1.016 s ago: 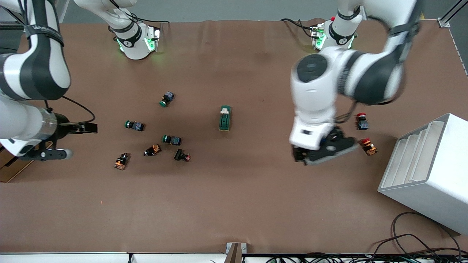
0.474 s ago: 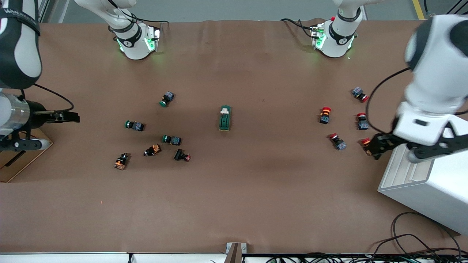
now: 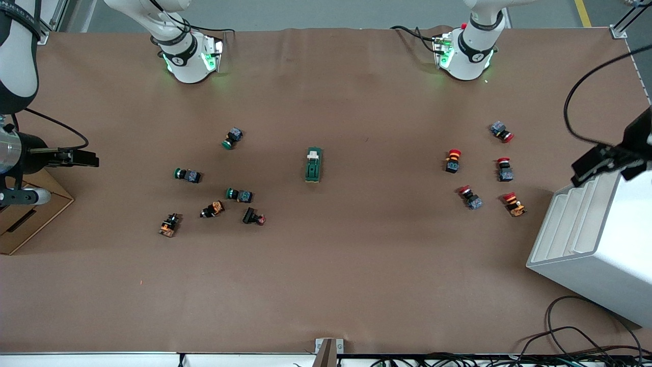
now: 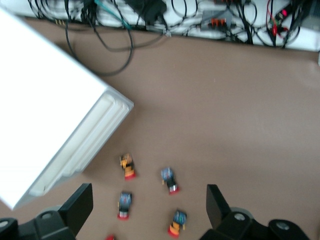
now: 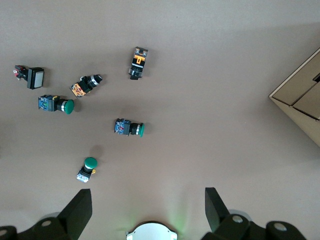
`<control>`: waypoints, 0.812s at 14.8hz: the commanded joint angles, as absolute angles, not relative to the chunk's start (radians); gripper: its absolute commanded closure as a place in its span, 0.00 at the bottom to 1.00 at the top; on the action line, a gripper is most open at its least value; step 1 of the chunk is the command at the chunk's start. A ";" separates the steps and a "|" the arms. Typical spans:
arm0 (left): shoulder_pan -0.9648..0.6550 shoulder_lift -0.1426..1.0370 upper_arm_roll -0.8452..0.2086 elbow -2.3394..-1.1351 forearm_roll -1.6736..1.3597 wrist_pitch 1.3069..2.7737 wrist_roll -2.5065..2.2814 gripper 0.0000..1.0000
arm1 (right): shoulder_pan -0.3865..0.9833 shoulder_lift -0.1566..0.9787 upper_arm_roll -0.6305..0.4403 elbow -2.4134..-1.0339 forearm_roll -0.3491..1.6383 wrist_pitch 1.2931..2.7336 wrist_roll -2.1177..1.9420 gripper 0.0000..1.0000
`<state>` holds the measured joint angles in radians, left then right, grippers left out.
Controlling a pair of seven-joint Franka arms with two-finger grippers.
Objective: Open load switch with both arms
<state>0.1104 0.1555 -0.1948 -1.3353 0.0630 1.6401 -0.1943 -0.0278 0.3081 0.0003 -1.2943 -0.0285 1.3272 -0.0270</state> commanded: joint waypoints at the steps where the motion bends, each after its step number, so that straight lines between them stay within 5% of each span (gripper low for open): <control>1: 0.054 0.106 -0.133 -1.351 0.017 1.542 -0.144 0.00 | -0.038 0.305 0.015 -1.247 -0.046 1.315 -0.037 0.00; 12: 0.055 -0.020 -0.127 -1.422 -0.041 1.396 -0.052 0.00 | -0.021 0.229 0.028 -1.272 -0.025 1.259 -0.028 0.00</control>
